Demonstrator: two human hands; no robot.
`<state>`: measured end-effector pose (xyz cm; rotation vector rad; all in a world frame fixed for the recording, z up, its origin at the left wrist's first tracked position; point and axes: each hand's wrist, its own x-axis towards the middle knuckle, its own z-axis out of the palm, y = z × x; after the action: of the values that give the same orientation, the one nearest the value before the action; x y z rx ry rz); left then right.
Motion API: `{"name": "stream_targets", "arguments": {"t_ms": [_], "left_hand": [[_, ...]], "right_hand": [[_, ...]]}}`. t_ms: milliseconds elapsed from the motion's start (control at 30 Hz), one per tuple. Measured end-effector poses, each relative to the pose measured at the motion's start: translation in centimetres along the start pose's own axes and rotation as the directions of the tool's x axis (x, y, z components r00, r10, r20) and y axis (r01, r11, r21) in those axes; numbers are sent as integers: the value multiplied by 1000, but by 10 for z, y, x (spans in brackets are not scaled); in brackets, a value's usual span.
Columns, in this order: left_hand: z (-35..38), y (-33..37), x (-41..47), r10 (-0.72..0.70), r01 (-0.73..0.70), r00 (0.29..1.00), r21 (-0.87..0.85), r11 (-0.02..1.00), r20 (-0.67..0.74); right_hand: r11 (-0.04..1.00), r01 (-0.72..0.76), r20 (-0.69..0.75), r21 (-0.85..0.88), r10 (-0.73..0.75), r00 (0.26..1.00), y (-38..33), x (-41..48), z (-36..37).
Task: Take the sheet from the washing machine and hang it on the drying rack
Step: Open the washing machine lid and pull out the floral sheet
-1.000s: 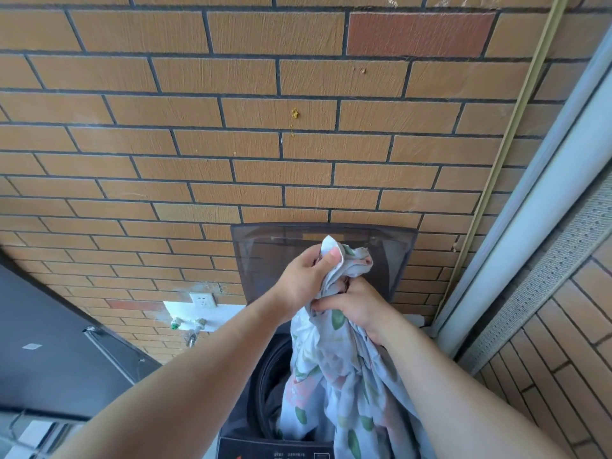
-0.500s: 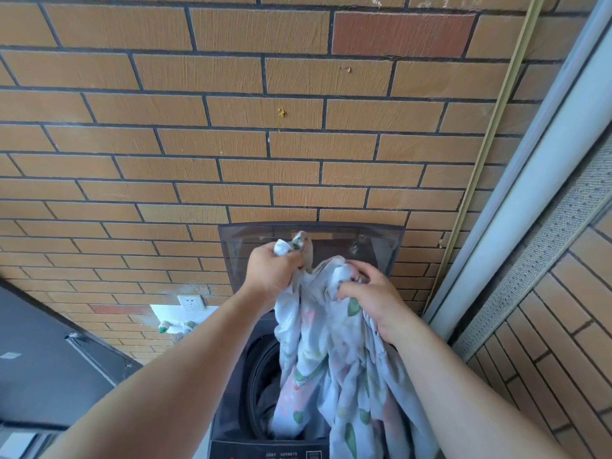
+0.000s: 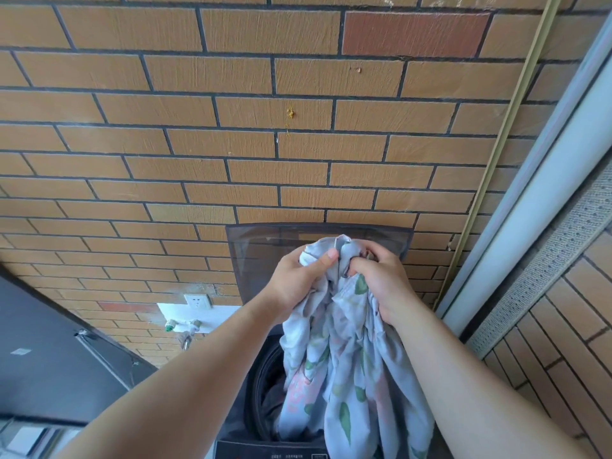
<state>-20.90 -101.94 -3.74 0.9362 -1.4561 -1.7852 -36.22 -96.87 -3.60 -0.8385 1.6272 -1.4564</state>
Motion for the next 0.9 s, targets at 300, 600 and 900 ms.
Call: {"name": "stream_targets", "arguments": {"t_ms": [300,600,900], "left_hand": [[-25,-5,20,-42,90,976,225,970,-211],[-1,-14,7,4,24,945,-83,996,328],[-9,-3,5,-50,52,998,64,997,-32]], "right_hand": [[966,14,-273,257,59,960,-8,12,-9],[938,4,-183,346,63,981,-4,14,26],[813,-239,298,531,85,951,-17,3,42]]}}
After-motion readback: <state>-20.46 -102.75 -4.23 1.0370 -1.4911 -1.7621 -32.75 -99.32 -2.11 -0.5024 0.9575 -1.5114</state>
